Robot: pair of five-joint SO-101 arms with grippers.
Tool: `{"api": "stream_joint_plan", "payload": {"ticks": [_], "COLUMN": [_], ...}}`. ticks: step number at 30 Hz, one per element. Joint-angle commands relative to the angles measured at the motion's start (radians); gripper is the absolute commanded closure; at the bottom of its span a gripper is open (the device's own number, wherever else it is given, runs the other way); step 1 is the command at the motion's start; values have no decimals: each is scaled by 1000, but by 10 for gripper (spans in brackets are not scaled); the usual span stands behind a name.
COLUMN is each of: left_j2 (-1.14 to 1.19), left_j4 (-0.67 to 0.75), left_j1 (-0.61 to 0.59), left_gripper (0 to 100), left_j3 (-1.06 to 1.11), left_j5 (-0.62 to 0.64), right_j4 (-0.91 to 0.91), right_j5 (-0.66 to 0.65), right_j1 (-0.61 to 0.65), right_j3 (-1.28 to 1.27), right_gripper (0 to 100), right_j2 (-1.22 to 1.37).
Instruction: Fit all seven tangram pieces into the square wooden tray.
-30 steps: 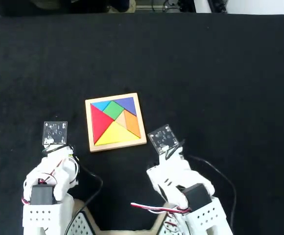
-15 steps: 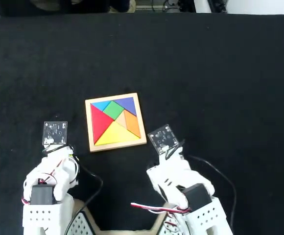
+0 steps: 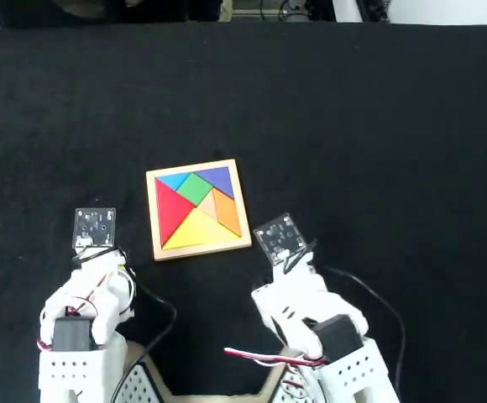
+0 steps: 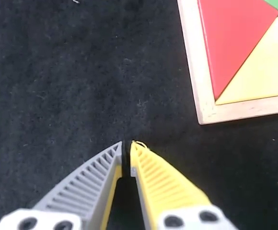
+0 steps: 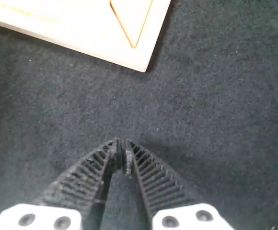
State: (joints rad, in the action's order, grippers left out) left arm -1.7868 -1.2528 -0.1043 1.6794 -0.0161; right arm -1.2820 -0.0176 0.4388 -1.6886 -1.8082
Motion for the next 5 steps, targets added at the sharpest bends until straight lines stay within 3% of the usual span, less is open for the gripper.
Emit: {"api": "stream_joint_plan", "payload": {"ticks": [1, 5], "left_j2": [-6, -6], "left_j4": [-6, -6], "left_j1": [-7, -7], "left_gripper": [946, 946], "left_j3": [21, 21], "left_j5": [6, 6], "right_j4": [-9, -9], "right_j5": [2, 2], "right_j1": [-15, -15], "right_j3": [2, 2], "right_gripper": [987, 987], "right_j2": [-68, -68]}}
